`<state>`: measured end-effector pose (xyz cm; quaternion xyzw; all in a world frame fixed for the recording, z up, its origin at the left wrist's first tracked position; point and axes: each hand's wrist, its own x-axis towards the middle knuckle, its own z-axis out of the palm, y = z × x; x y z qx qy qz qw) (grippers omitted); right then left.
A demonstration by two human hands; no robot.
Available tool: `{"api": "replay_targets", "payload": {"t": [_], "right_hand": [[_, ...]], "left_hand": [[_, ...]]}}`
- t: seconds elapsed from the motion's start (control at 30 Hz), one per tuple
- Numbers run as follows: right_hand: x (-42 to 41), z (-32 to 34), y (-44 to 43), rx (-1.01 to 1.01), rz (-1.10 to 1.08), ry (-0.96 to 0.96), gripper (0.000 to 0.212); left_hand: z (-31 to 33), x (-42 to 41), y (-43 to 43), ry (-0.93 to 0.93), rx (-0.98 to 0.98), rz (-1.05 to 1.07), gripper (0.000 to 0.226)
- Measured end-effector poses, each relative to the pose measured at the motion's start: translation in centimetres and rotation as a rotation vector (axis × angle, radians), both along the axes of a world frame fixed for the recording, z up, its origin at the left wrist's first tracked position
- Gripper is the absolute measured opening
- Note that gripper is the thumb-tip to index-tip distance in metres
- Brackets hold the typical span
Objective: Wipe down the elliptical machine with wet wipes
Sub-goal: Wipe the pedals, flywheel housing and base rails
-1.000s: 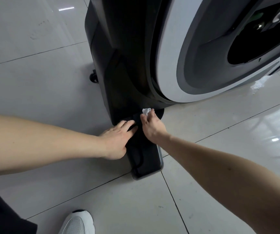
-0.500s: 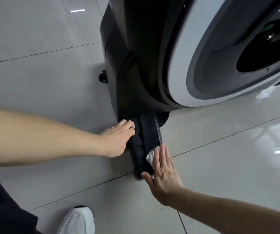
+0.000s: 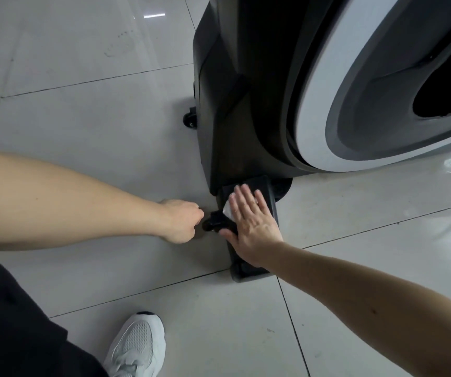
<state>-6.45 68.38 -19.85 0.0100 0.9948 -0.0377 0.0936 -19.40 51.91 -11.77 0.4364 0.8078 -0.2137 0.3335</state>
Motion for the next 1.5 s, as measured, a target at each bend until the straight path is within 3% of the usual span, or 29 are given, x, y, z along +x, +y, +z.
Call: {"api": "replay_targets", "payload": {"t": [0.1, 0.27, 0.37, 0.67, 0.97, 1.27, 1.4, 1.5], "right_hand": [[4.3, -0.3, -0.8, -0.045, 0.15, 0.014, 0.086], [11.0, -0.7, -1.2, -0.131, 0.225, 0.03, 0.081], [9.1, -0.6, -0.4, -0.102, 0.277, 0.045, 0.076], [-2.1, 0.1, -1.1, 0.066, 0.116, -0.032, 0.079], [-0.7, 0.2, -0.7, 0.069, 0.315, -0.067, 0.072], [4.2, -0.1, 2.2, -0.093, 0.079, 0.074, 0.078], [9.0, -0.3, 0.6, -0.196, 0.121, 0.061, 0.076], [11.2, -0.5, 1.1, -0.139, 0.178, 0.078, 0.074]], "left_hand": [[-0.2, 0.3, 0.4, -0.004, -0.021, -0.027, 0.029], [-0.1, 0.7, 1.1, -0.007, -0.015, -0.056, 0.029], [-0.2, 0.8, 0.6, -0.015, -0.055, -0.066, 0.028], [0.8, 1.0, -0.7, 0.005, -0.108, -0.062, 0.026], [1.6, 1.5, 0.1, 0.019, -0.184, -0.1, 0.027], [1.7, 3.7, 4.0, -0.001, -0.124, -0.179, 0.02], [1.3, 4.3, 4.8, 0.004, -0.104, -0.216, 0.026], [1.3, 4.3, 4.8, -0.003, -0.101, -0.216, 0.025]]}}
